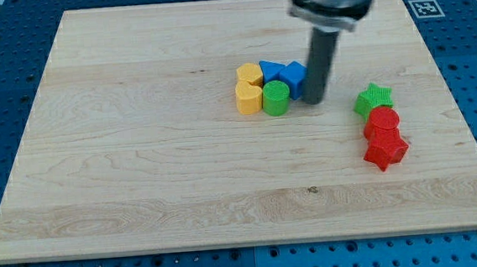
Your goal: Move green circle towards the center right
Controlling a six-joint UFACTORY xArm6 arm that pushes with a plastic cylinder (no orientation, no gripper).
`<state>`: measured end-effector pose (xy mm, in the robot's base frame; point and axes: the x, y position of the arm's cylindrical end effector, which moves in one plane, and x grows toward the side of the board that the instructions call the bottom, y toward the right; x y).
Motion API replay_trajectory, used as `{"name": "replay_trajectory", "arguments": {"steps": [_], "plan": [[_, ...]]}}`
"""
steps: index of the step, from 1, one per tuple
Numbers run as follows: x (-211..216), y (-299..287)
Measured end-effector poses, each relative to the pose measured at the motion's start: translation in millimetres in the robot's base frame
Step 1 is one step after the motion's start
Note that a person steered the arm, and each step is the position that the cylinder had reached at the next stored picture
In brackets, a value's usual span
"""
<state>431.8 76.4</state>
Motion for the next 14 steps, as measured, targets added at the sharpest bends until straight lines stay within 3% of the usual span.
{"name": "replay_trajectory", "arguments": {"steps": [2,3,5,9,13,14], "plan": [[6,-30],[49,-36],[35,-97],[-1,-57],[19,-19],[1,-23]]}}
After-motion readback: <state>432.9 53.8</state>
